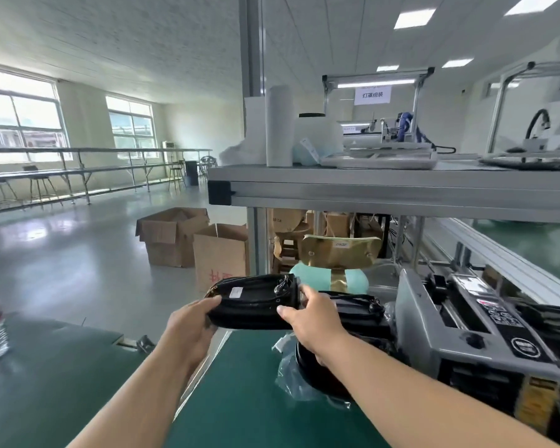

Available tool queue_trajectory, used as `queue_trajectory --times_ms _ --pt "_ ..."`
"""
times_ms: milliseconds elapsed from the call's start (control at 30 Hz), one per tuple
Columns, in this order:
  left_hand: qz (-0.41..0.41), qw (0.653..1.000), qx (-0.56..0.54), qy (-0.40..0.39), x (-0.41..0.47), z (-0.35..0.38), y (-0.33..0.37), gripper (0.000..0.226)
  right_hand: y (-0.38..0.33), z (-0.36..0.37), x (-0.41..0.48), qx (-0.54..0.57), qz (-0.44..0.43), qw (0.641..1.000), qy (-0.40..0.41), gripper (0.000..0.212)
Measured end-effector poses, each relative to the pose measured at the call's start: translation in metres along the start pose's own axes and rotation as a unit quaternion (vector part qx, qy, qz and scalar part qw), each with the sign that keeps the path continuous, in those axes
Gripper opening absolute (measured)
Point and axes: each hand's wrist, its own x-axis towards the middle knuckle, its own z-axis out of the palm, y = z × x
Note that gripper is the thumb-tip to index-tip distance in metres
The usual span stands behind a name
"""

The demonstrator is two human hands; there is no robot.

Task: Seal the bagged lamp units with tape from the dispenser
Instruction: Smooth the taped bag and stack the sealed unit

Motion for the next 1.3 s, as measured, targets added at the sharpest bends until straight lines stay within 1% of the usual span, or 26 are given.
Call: queue_trajectory --times_ms 100,200,300,367,467,500,533,567,600,633,667,700,767,800,833,900,967,1033,1100,1133,1200,1300 --pt "0.017 0.999 0.025 0.043 0.036 0.001 -0.011 0.016 0.007 0.008 0.025 -0.031 0.022 0.999 -0.006 0.067" --pt "0.028 0.996 0.030 0.075 0.060 0.005 -0.023 0.010 0.013 0.014 0.044 -0.060 0.043 0.996 -0.049 0.065" --pt "0.027 0.996 0.031 0.082 0.078 0.009 -0.034 0.017 0.013 0.013 0.059 -0.129 0.040 0.986 -0.093 0.059" --pt "0.022 0.996 0.031 0.085 0.086 0.013 -0.042 0.017 0.015 0.011 0.066 -0.189 0.040 0.974 -0.116 0.054" --pt "0.017 0.994 0.045 0.095 0.091 0.017 -0.053 0.013 0.019 0.012 0.068 -0.263 0.030 0.955 -0.131 0.039" --pt "0.020 0.994 0.052 0.098 0.093 0.017 -0.057 0.013 0.020 0.014 0.066 -0.283 0.022 0.950 -0.127 0.029" --pt "0.024 0.993 0.061 0.101 0.094 0.017 -0.060 0.014 0.019 0.016 0.065 -0.311 0.020 0.942 -0.124 0.014" --pt "0.031 0.991 0.073 0.104 0.095 0.018 -0.062 0.014 0.019 0.017 0.062 -0.334 0.015 0.934 -0.126 0.006" --pt "0.036 0.989 0.090 0.111 0.095 0.020 -0.064 0.014 0.019 0.018 0.060 -0.361 0.011 0.923 -0.132 0.016" --pt "0.042 0.985 0.114 0.123 0.095 0.022 -0.065 0.015 0.018 0.019 0.056 -0.390 0.001 0.910 -0.142 0.018" --pt "0.048 0.979 0.143 0.138 0.095 0.025 -0.065 0.016 0.018 0.021 0.056 -0.420 -0.010 0.894 -0.153 0.011" --pt "0.056 0.971 0.175 0.152 0.094 0.028 -0.066 0.016 0.017 0.023 0.053 -0.447 -0.019 0.879 -0.164 0.009" --pt "0.084 0.948 0.253 0.175 0.090 0.035 -0.067 0.015 0.023 0.029 0.051 -0.484 -0.021 0.858 -0.171 0.046" --pt "0.098 0.931 0.299 0.184 0.086 0.037 -0.067 0.017 0.027 0.033 0.051 -0.491 -0.016 0.854 -0.172 0.064" --pt "0.106 0.916 0.338 0.187 0.083 0.039 -0.066 0.019 0.029 0.035 0.050 -0.502 -0.017 0.848 -0.170 0.077" --pt "0.105 0.896 0.393 0.180 0.074 0.042 -0.063 0.023 0.034 0.037 0.050 -0.514 -0.012 0.840 -0.173 0.088" --pt "0.097 0.886 0.422 0.166 0.065 0.043 -0.059 0.028 0.034 0.033 0.046 -0.516 -0.014 0.840 -0.165 0.090" --pt "0.094 0.885 0.427 0.160 0.052 0.044 -0.054 0.036 0.030 0.025 0.036 -0.505 -0.039 0.852 -0.130 0.087" --pt "0.121 0.884 0.418 0.168 0.034 0.048 -0.049 0.059 0.023 0.016 0.016 -0.466 -0.103 0.876 -0.073 0.079" --pt "0.144 0.882 0.415 0.169 0.021 0.051 -0.047 0.067 0.019 0.010 0.003 -0.433 -0.136 0.889 -0.049 0.074" --pt "0.197 0.873 0.417 0.158 -0.011 0.059 -0.046 0.067 0.009 -0.004 -0.030 -0.367 -0.182 0.912 -0.022 0.065" --pt "0.244 0.875 0.402 0.118 -0.081 0.072 -0.052 0.052 0.003 -0.035 -0.090 -0.280 -0.195 0.940 0.002 0.054"
